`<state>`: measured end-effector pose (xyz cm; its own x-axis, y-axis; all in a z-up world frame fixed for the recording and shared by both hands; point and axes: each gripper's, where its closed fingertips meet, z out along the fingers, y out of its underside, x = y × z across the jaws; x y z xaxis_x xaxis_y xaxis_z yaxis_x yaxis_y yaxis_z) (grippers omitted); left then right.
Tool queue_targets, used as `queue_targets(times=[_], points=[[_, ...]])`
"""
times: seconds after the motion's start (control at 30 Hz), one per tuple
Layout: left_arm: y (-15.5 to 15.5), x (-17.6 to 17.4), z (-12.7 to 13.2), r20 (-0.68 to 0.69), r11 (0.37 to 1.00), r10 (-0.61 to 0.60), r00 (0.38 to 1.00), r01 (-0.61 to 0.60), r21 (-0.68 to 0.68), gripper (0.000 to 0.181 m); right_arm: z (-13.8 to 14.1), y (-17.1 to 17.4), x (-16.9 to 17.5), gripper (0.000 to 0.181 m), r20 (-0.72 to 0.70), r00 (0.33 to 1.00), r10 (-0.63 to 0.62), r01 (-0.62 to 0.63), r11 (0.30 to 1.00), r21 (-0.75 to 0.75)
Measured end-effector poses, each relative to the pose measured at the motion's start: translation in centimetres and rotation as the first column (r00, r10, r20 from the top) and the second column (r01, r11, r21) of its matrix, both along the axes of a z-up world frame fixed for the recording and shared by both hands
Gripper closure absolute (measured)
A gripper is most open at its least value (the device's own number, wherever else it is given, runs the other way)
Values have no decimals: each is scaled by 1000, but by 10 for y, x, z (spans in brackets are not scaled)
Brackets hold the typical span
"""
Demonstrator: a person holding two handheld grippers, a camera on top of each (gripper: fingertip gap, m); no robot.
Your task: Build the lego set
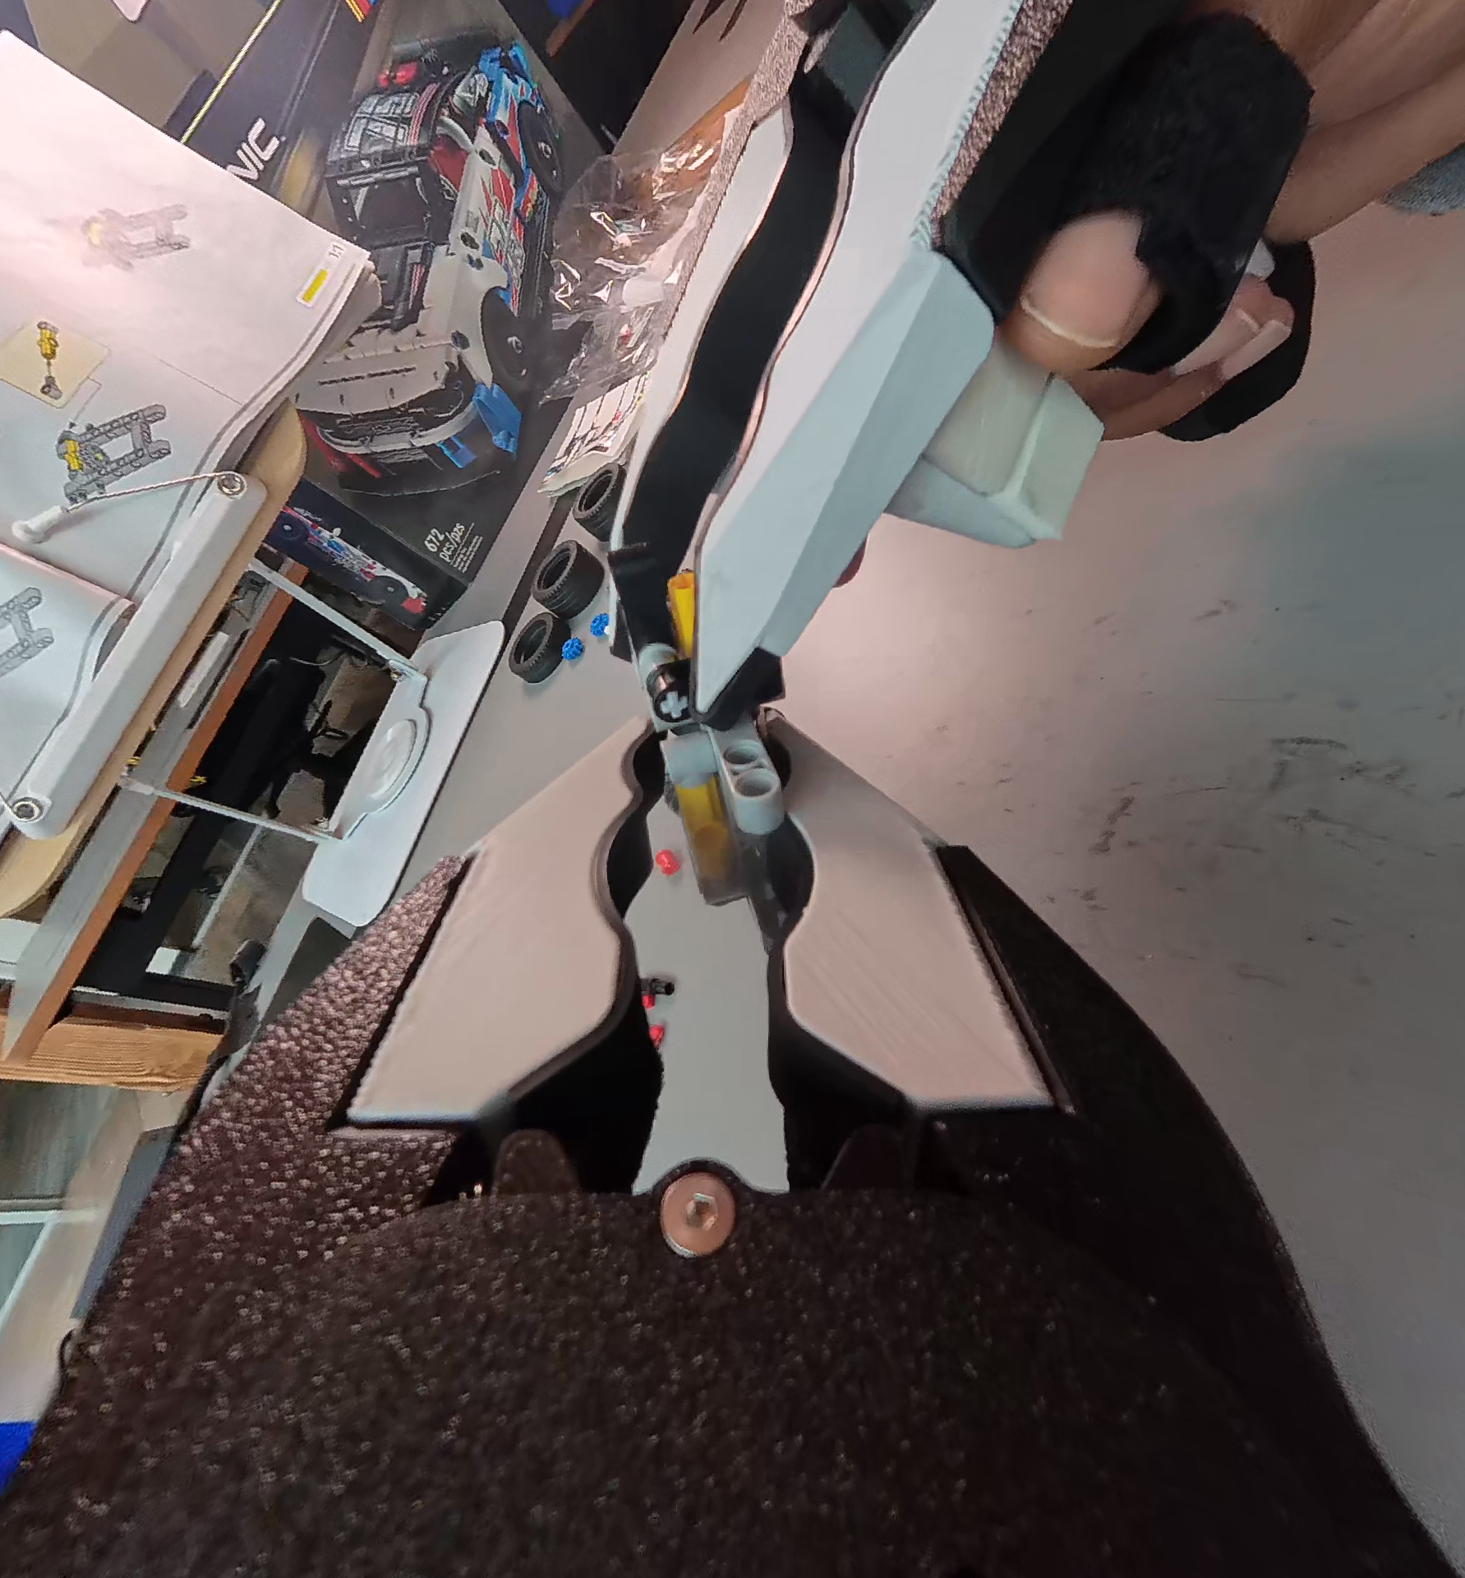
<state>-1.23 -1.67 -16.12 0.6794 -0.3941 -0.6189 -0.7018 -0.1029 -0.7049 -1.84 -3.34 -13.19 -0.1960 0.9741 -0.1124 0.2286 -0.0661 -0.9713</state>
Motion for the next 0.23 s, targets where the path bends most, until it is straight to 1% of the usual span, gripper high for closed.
queue_targets(times=[0.03,0.1,0.23], points=[[1,-1,0,-25,1000,12,1000,-12,8,160,0,1,0,141,2,1000,-7,7,1000,-9],[2,-3,-1,-66,999,29,997,-28,21,161,-1,2,0,141,0,1000,-17,17,1000,-17],[1,-2,-3,-38,1000,23,999,-23,0,160,-3,2,-1,142,-2,1000,-17,17,999,-39]])
